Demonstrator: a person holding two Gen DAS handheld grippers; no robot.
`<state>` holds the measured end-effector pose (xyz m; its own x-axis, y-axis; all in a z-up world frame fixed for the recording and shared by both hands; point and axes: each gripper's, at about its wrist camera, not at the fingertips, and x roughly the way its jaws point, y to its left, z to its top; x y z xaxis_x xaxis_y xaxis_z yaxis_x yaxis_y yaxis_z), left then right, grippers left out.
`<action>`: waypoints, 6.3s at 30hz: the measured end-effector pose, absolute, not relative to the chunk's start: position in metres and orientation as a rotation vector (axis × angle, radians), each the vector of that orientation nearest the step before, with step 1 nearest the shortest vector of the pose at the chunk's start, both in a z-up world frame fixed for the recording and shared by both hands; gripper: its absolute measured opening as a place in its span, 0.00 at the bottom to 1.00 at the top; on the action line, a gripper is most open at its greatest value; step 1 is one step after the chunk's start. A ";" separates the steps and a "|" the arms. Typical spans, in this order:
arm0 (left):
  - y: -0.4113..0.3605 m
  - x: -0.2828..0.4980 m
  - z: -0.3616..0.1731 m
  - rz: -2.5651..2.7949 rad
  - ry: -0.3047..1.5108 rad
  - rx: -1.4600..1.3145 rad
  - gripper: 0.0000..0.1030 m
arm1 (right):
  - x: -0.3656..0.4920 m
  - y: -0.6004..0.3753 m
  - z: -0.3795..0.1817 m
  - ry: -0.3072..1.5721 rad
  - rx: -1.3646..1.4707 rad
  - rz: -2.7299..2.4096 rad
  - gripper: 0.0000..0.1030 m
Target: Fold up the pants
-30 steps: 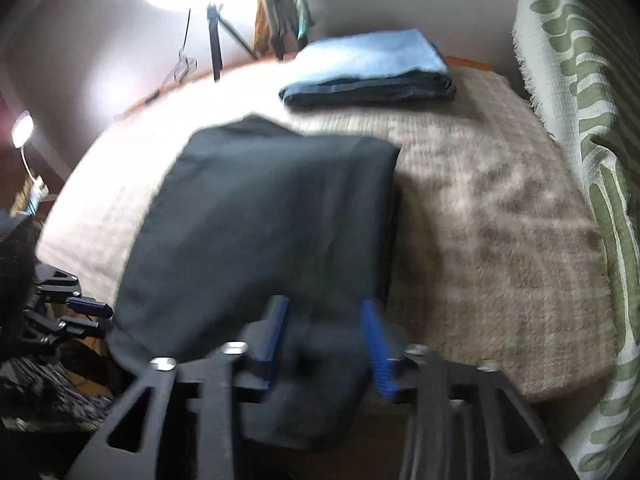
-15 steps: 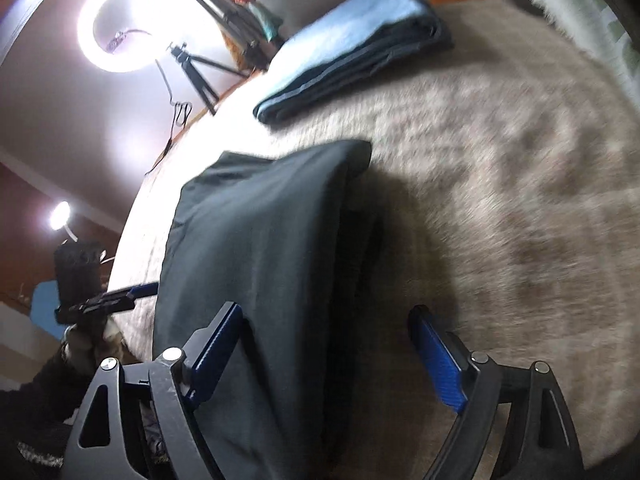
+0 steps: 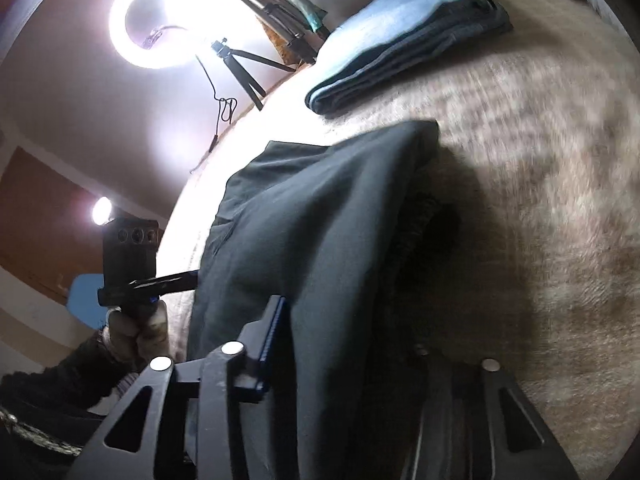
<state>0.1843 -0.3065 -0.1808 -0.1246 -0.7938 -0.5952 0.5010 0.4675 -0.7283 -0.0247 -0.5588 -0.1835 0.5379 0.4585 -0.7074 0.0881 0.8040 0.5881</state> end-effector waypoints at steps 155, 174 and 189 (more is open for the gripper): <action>-0.228 0.073 -0.006 -0.854 0.550 0.127 0.99 | -0.068 -0.365 0.012 0.502 0.148 -0.657 1.00; -0.222 0.071 -0.003 -0.852 0.546 0.115 0.99 | -0.066 -0.356 0.016 0.508 0.136 -0.640 1.00; -0.220 0.070 -0.002 -0.850 0.544 0.110 0.99 | -0.063 -0.354 0.014 0.510 0.142 -0.627 1.00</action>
<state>0.0701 -0.2203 -0.0017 0.5330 -0.6837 -0.4985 0.7387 0.6633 -0.1199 -0.0633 -0.3543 0.0135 0.6914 -0.5246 -0.4967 0.5930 0.8048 -0.0245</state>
